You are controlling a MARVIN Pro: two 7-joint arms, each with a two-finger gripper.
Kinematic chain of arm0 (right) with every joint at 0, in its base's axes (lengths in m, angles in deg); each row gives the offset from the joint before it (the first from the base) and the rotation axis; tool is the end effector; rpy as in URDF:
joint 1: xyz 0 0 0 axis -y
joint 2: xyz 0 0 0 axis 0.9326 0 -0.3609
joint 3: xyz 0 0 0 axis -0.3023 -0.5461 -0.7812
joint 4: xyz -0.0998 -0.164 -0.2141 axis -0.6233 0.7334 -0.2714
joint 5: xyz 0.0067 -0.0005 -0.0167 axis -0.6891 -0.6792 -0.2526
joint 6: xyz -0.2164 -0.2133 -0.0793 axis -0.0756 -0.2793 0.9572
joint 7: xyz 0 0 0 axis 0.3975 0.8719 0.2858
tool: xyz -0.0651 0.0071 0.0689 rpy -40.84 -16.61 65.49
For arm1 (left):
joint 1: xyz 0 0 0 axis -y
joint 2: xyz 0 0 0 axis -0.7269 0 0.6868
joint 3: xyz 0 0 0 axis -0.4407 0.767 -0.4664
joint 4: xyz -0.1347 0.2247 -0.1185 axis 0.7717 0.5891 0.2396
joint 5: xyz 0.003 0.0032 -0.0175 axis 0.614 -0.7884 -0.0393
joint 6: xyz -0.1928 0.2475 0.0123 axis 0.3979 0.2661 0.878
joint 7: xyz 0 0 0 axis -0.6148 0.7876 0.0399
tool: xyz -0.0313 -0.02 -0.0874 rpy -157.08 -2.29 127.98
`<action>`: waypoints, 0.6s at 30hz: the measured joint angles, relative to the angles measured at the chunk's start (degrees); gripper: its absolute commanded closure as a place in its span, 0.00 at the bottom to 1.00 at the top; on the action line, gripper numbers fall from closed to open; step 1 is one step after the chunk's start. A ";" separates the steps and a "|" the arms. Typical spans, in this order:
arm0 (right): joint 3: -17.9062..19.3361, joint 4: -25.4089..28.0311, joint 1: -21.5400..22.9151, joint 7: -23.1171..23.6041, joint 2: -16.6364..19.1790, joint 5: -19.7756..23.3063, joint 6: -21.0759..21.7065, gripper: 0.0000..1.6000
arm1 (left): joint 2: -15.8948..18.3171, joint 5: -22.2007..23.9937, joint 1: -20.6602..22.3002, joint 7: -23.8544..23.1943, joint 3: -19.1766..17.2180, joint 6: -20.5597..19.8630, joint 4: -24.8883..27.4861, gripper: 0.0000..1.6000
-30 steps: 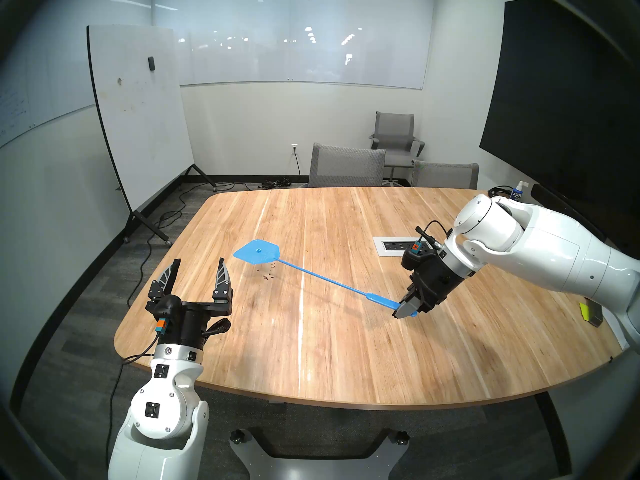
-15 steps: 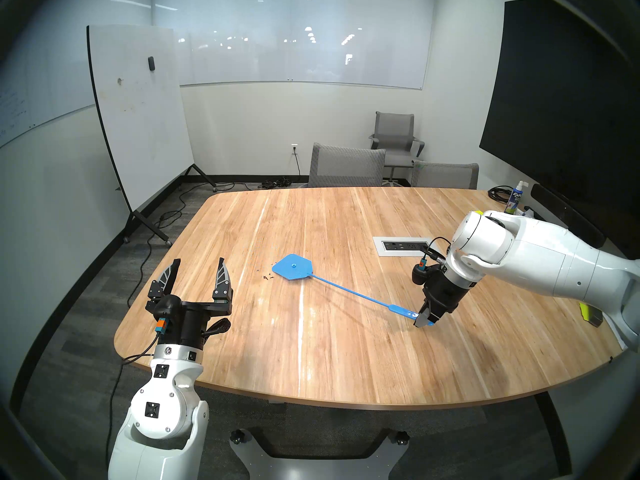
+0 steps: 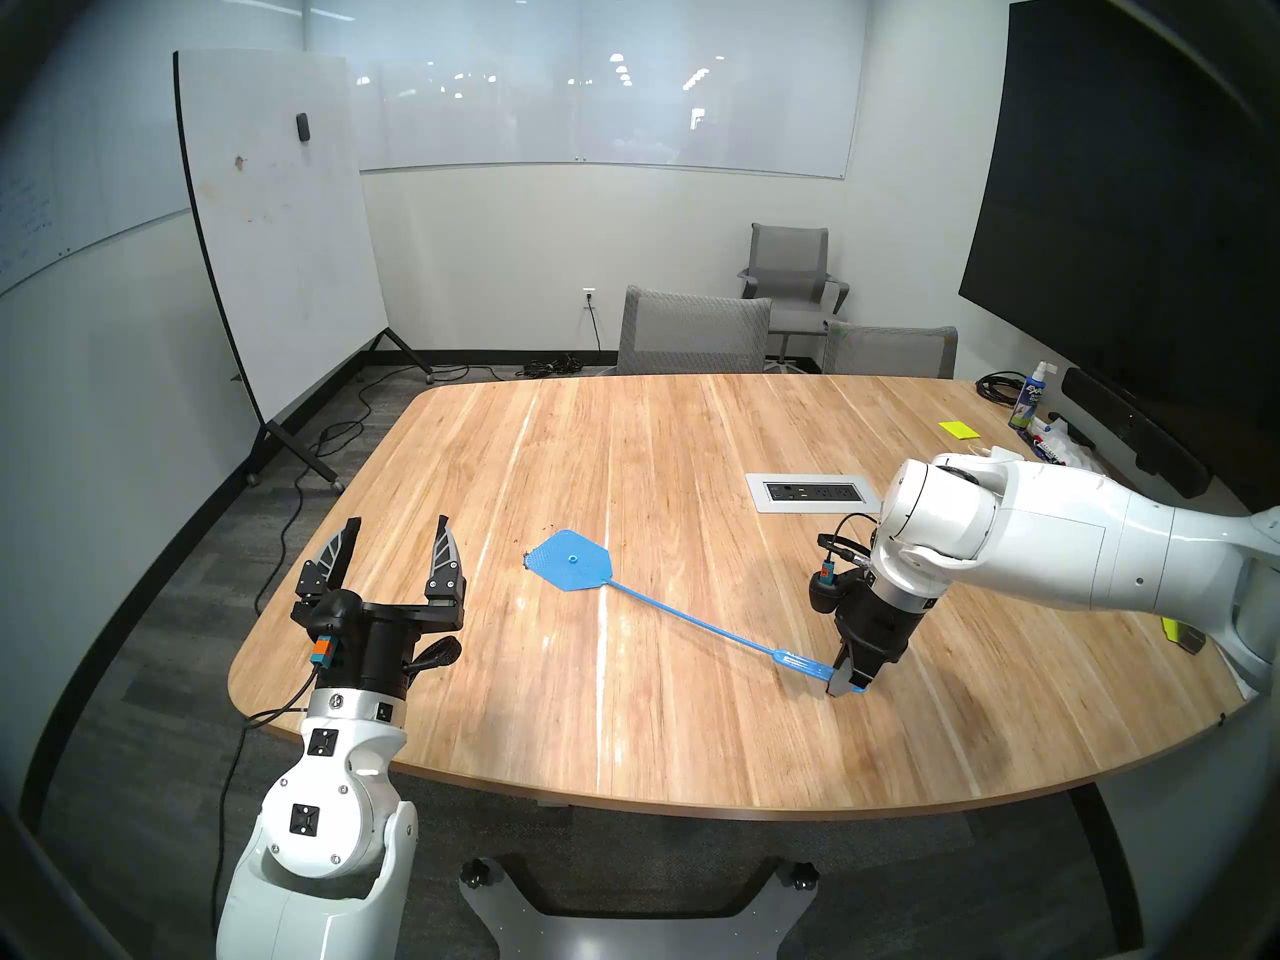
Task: Swat a bug on table
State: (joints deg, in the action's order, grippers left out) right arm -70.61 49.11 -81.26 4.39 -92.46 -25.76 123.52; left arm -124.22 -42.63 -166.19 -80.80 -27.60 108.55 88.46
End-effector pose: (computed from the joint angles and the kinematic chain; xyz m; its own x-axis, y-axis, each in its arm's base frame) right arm 0.4186 -0.0473 -0.2428 0.4990 0.8566 0.1316 0.8624 -0.4757 -0.1733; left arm 0.2784 0.0431 -0.2432 -0.3220 -0.0390 0.9460 0.0748 -0.9971 -0.0156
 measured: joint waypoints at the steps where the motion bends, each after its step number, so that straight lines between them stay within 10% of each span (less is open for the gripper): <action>1: 0.18 0.18 0.28 0.21 0.11 0.22 -0.20 1.00 | 0.00 0.00 0.00 0.00 0.00 0.00 0.00 0.00; 18: 4.90 1.73 4.66 2.16 2.58 3.14 -2.25 1.00 | 0.00 0.00 0.00 0.00 0.00 0.00 -0.02 0.00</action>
State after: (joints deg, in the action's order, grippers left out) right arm -65.71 50.84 -76.61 6.55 -89.88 -22.62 121.27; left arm -124.22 -42.63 -166.19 -80.80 -27.60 108.55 88.44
